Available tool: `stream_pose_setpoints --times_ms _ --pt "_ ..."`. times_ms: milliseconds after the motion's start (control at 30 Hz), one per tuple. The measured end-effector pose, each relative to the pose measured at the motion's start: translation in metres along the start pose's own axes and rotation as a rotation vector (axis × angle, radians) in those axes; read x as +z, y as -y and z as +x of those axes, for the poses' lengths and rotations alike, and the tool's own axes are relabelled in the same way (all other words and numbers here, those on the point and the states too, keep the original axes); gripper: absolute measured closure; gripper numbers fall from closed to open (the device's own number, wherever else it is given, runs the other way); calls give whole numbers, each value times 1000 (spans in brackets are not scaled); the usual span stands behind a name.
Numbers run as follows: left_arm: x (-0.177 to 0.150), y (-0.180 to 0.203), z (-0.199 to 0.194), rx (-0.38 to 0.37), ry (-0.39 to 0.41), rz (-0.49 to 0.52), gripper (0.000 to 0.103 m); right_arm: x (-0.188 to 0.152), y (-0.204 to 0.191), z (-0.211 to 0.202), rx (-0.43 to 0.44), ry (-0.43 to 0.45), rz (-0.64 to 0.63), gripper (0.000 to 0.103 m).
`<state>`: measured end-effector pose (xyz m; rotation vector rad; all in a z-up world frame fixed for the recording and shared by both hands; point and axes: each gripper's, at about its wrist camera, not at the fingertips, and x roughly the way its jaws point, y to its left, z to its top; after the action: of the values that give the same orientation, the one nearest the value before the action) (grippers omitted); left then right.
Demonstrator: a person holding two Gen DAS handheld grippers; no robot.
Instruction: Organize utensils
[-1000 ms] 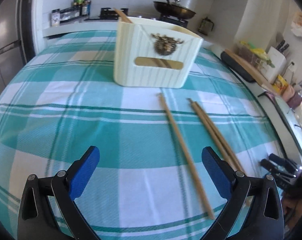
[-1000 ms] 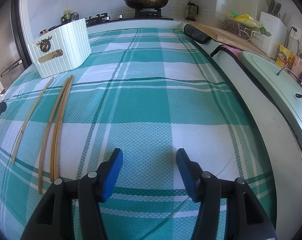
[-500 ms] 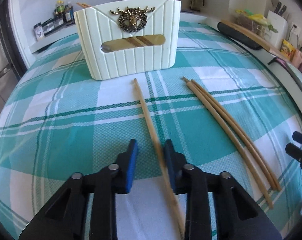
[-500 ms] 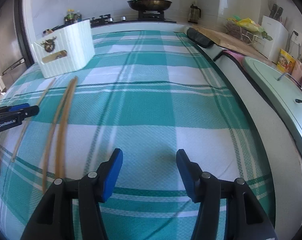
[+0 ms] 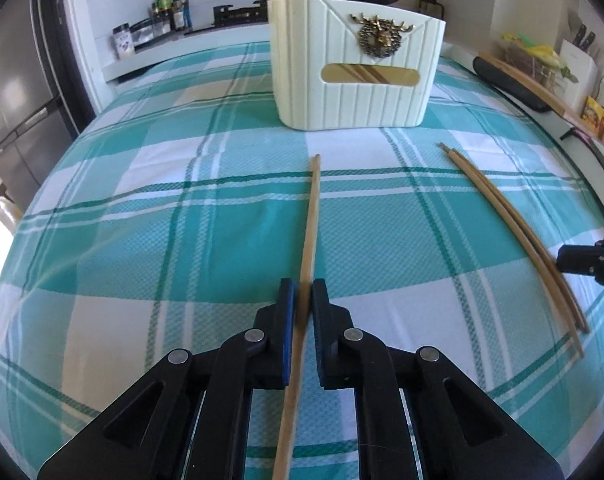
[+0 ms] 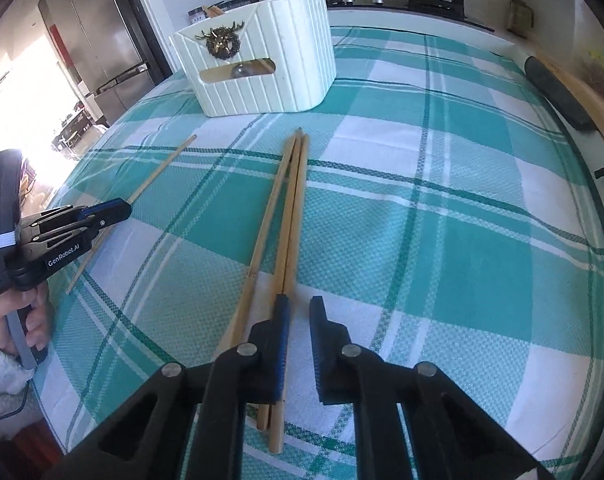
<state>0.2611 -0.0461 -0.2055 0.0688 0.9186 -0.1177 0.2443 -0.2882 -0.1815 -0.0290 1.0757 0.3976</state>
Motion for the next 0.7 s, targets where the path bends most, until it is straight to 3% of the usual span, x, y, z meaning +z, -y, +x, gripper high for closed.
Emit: stream_pose_setpoints --times_ms 167,433,533,633,700 --pt "-3 -4 -1 13 10 9 93 9 3 7 28 -33 45 92" --pt "-10 -25 -8 61 8 -33 94 12 1 9 -148 13 66 97" --pt "-16 -44 -14 69 -1 -65 94 -3 9 -1 -266 44 123 97" --pt "-24 -60 -20 87 -11 -60 93 -25 18 -15 -324 73 178 97" --pt "-29 -69 -25 86 -9 -53 85 -40 22 -27 -340 97 191 96"
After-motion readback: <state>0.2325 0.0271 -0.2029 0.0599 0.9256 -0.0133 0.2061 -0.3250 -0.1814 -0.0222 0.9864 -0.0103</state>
